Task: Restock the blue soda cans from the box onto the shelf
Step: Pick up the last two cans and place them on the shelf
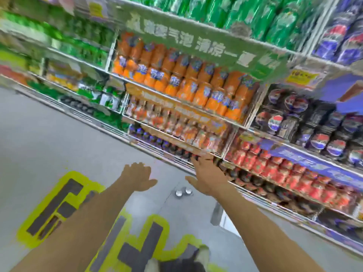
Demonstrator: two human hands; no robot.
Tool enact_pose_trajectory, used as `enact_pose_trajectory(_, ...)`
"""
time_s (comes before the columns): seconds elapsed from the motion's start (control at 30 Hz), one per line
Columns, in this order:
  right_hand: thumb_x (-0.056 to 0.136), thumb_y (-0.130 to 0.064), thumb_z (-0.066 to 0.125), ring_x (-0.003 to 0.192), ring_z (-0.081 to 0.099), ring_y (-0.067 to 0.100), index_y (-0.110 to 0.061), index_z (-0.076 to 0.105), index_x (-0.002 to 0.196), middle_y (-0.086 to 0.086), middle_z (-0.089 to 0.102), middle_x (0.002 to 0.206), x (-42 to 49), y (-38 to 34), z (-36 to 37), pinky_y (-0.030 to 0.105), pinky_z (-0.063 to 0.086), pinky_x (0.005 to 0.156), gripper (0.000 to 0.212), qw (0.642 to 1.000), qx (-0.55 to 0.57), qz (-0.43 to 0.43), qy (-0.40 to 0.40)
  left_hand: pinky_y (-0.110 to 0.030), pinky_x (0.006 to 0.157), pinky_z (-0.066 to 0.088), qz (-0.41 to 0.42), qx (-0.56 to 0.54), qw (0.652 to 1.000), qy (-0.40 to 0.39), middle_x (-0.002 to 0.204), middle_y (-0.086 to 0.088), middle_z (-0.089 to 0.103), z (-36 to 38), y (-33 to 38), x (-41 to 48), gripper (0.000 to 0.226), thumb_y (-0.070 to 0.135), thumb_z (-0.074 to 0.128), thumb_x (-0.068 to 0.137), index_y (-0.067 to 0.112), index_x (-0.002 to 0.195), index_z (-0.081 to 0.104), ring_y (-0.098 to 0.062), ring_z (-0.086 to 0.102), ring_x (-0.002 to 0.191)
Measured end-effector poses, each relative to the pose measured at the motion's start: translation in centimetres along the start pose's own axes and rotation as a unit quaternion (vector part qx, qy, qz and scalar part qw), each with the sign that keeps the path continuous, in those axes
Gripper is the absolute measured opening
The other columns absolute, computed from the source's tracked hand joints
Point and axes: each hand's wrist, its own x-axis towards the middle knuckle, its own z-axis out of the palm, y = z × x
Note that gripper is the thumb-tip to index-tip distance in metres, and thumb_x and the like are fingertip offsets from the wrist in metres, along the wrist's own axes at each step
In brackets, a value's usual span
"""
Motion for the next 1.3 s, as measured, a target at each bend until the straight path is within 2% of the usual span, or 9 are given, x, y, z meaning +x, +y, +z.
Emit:
enact_pose_trajectory(0.1, 0.103, -0.055, 0.046, 0.146, 0.037, 0.035, -0.016, 0.024, 0.162, 0.012, 0.033, 0.162, -0.2, 0.2, 6.6, 0.049, 0.042, 0.112, 0.073, 0.997, 0.018, 0.020, -0.078, -0.053, 0.097, 0.051, 0.008, -0.002, 1.000, -0.003, 0.120, -0.019, 0.066, 7.7, 0.1, 0.5, 0.104, 0.086, 0.013, 0.075, 0.014, 0.125, 0.069, -0.039, 0.065, 0.111)
enact_pose_trajectory(0.3, 0.104, -0.058, 0.041, 0.147, 0.036, 0.033, -0.017, 0.017, 0.165, 0.012, 0.031, 0.164, -0.3, 3.5, 19.9, 0.048, 0.039, 0.115, 0.077, 0.975, 0.011, 0.038, -0.218, -0.049, 0.112, 0.035, -0.024, -0.036, 0.985, -0.167, 0.140, -0.015, 0.053, 18.3, 5.2, 2.0, 0.080, 0.072, 0.029, 0.089, 0.017, 0.145, 0.043, -0.034, 0.047, 0.134)
enact_pose_trajectory(0.47, 0.104, -0.053, 0.042, 0.141, 0.042, 0.032, -0.016, 0.022, 0.162, 0.008, 0.039, 0.157, 2.7, 8.7, 27.1, 0.047, 0.041, 0.109, 0.072, 0.962, 0.032, 0.053, -0.268, -0.049, 0.115, 0.031, -0.032, -0.064, 0.975, -0.210, 0.156, -0.015, 0.040, 24.3, 9.2, 6.7, 0.078, 0.065, 0.037, 0.097, 0.015, 0.157, 0.030, -0.034, 0.036, 0.144)
enact_pose_trajectory(0.57, 0.104, -0.053, 0.042, 0.142, 0.041, 0.033, -0.013, 0.021, 0.162, 0.010, 0.037, 0.158, 6.4, 11.7, 31.4, 0.046, 0.042, 0.110, 0.073, 0.960, 0.038, 0.066, -0.268, -0.050, 0.114, 0.033, -0.049, -0.097, 0.974, -0.197, 0.155, -0.015, 0.041, 27.6, 11.1, 11.7, 0.082, 0.069, 0.031, 0.095, 0.015, 0.157, 0.028, -0.034, 0.036, 0.144)
enact_pose_trajectory(0.77, 0.105, -0.057, 0.038, 0.145, 0.037, 0.031, -0.010, 0.015, 0.164, 0.008, 0.035, 0.161, 16.3, 16.4, 48.2, 0.045, 0.042, 0.108, 0.079, 0.965, 0.052, 0.089, -0.241, -0.044, 0.115, 0.034, -0.054, -0.159, 0.980, -0.110, 0.151, -0.014, 0.050, 41.0, 14.0, 26.8, 0.118, 0.078, 0.004, 0.062, 0.012, 0.153, 0.040, -0.031, 0.042, 0.143)
enact_pose_trajectory(0.9, 0.087, -0.078, 0.013, 0.141, 0.040, 0.031, -0.013, 0.013, 0.164, 0.006, 0.037, 0.159, 22.2, 19.5, 61.4, 0.046, 0.041, 0.107, 0.100, 0.959, 0.034, 0.101, -0.263, -0.044, 0.116, 0.035, -0.039, -0.126, 0.987, -0.094, 0.151, -0.012, 0.048, 54.2, 13.0, 36.8, 0.114, 0.076, 0.006, 0.064, 0.013, 0.153, 0.039, -0.031, 0.041, 0.144)
enact_pose_trajectory(1.07, 0.102, -0.062, 0.041, 0.140, 0.043, 0.030, -0.014, 0.019, 0.161, 0.007, 0.042, 0.156, 28.9, 25.1, 69.8, 0.044, 0.044, 0.105, 0.078, 0.972, 0.002, 0.103, -0.211, -0.047, 0.107, 0.041, -0.024, -0.084, 0.995, -0.044, 0.136, -0.011, 0.057, 62.8, 10.0, 46.0, 0.092, 0.081, 0.035, 0.079, 0.013, 0.141, 0.048, -0.033, 0.051, 0.132)
enact_pose_trajectory(1.2, 0.094, -0.067, 0.053, 0.142, 0.044, 0.028, -0.019, 0.021, 0.162, 0.003, 0.043, 0.158, 34.4, 27.8, 70.5, 0.045, 0.045, 0.109, 0.089, 0.984, 0.077, 0.123, -0.103, -0.047, 0.114, 0.035, -0.005, -0.082, 0.997, 0.004, 0.141, -0.007, 0.052, 63.1, 9.0, 51.9, 0.096, 0.080, 0.049, 0.078, 0.015, 0.147, 0.039, -0.030, 0.043, 0.137)
enact_pose_trajectory(1.3, 0.084, -0.079, 0.055, 0.144, 0.042, 0.024, -0.024, 0.018, 0.163, -0.003, 0.039, 0.160, 35.9, 27.5, 71.7, 0.045, 0.044, 0.110, 0.103, 0.985, 0.129, 0.075, -0.084, -0.044, 0.107, 0.040, 0.023, -0.142, 0.988, 0.056, 0.128, -0.001, 0.060, 62.8, 9.0, 53.7, 0.089, 0.081, 0.057, 0.070, 0.020, 0.134, 0.048, -0.026, 0.049, 0.128)
